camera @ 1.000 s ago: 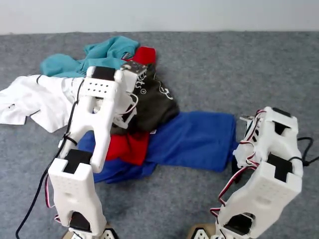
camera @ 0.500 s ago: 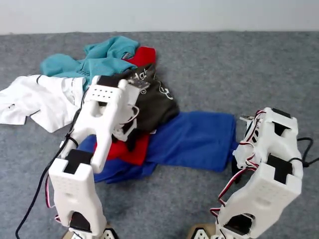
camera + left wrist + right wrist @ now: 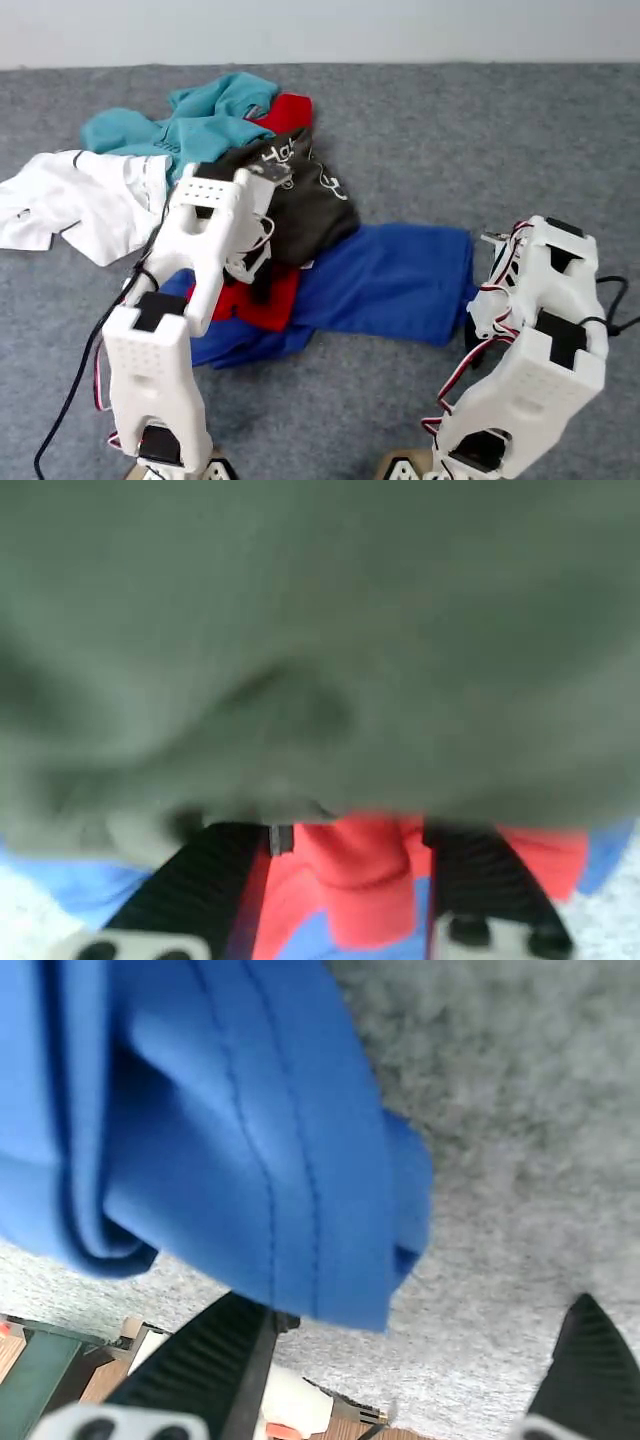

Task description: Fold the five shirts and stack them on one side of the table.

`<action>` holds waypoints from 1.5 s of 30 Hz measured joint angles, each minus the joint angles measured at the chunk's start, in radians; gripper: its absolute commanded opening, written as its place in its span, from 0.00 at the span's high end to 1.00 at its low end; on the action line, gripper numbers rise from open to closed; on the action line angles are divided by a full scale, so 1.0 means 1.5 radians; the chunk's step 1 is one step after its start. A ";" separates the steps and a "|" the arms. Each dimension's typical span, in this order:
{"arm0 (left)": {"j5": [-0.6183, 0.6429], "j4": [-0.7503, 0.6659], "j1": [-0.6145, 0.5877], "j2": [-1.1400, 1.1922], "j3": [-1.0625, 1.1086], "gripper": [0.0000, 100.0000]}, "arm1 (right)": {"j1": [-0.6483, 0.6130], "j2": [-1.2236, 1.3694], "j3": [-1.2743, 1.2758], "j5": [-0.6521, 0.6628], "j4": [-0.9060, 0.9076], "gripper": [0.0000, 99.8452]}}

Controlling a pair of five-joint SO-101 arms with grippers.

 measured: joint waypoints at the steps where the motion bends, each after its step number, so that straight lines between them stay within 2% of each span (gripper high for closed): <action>1: 0.000 0.001 0.000 0.008 -0.003 0.87 | 0.000 0.000 0.000 0.000 0.000 0.61; 5: 0.000 0.007 0.000 0.031 -0.029 0.95 | 0.000 0.000 0.000 0.000 0.000 0.61; 14: -0.001 0.099 0.000 0.045 -0.145 0.95 | 0.000 0.000 0.000 0.000 0.000 0.61; 24: -0.003 0.102 -0.008 0.051 -0.261 0.95 | 0.000 0.000 0.000 0.000 0.000 0.61; 30: 0.000 -0.018 -0.064 0.051 -0.278 0.95 | 0.000 0.000 0.000 0.000 0.000 0.61; 35: 0.101 -0.120 -0.121 0.051 -0.278 0.95 | 0.000 0.000 0.000 0.000 0.000 0.61; 45: 0.226 -0.189 -0.243 0.051 -0.278 0.90 | 0.000 0.000 0.000 0.000 0.000 0.61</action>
